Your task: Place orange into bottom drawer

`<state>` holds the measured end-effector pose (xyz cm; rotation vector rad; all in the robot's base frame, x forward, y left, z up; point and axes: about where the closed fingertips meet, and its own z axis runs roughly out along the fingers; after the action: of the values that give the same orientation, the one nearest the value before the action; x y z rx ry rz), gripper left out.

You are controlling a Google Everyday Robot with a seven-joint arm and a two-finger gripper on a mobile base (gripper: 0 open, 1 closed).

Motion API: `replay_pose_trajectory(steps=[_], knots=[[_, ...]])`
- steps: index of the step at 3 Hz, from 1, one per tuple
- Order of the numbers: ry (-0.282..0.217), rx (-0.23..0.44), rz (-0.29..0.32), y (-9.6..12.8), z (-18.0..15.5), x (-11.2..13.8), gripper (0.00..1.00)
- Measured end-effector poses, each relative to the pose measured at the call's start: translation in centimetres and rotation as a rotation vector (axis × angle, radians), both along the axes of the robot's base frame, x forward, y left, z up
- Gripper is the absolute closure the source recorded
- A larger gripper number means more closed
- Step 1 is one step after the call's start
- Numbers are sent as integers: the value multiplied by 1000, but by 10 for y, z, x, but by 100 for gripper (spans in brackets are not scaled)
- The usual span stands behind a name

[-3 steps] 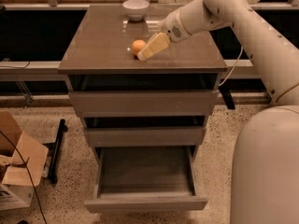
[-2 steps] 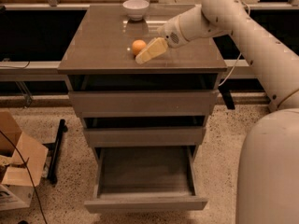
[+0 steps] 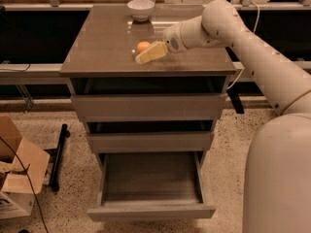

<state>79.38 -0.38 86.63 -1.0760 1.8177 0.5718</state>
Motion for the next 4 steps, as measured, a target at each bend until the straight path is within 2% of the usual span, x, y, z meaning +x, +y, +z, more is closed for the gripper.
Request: replay_pose_trajectory(steps=[1, 2, 4], knots=[[7, 41, -31, 0, -15, 13, 14], [14, 66, -44, 0, -27, 20, 36], [0, 55, -36, 12, -18, 18, 83]])
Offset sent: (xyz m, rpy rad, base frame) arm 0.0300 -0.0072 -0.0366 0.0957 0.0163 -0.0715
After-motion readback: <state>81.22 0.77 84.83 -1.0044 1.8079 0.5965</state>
